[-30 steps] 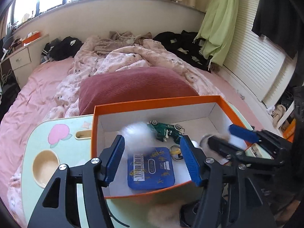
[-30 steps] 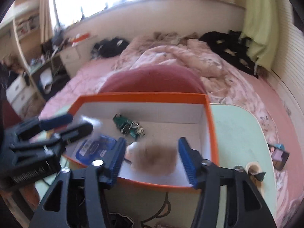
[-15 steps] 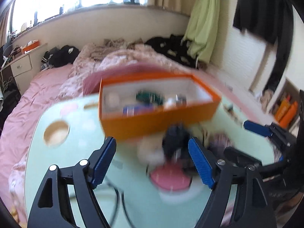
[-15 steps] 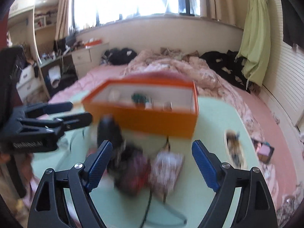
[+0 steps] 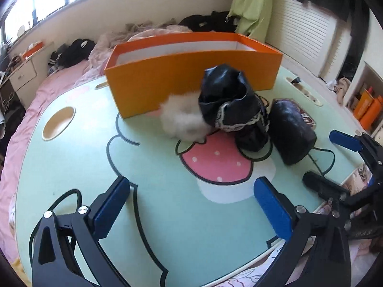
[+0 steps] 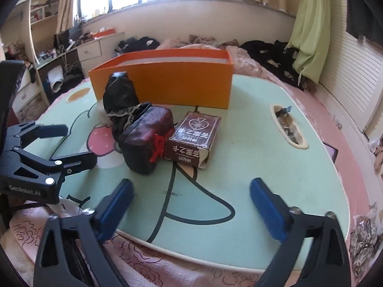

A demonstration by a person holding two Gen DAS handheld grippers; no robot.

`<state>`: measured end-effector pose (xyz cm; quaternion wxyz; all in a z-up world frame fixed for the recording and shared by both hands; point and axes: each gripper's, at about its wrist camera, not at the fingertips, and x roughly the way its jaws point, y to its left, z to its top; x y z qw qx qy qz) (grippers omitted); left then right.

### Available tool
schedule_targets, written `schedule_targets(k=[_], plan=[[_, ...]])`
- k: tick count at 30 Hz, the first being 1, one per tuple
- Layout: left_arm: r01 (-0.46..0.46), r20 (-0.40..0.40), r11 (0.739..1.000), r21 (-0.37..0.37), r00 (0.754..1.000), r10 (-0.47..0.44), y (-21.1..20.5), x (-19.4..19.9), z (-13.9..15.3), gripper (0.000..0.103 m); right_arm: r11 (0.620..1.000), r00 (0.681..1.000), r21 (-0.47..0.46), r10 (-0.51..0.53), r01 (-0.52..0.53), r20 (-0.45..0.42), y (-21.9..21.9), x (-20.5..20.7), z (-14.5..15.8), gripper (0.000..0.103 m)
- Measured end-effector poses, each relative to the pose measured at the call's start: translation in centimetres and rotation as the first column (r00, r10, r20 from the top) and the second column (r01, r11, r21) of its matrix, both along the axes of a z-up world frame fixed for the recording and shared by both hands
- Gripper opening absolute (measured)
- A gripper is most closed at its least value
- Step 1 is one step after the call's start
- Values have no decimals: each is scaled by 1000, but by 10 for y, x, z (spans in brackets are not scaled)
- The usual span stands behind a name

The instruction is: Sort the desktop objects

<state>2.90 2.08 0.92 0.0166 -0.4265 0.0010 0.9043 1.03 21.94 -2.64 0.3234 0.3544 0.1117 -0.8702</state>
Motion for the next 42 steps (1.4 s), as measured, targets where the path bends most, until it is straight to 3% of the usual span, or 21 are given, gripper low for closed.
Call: schedule_targets(k=[42], plan=[[0, -4, 1000, 1, 1000, 0, 3, -1, -5, 103, 1000, 1000, -7, 8, -8, -2, 0, 0, -1, 103]])
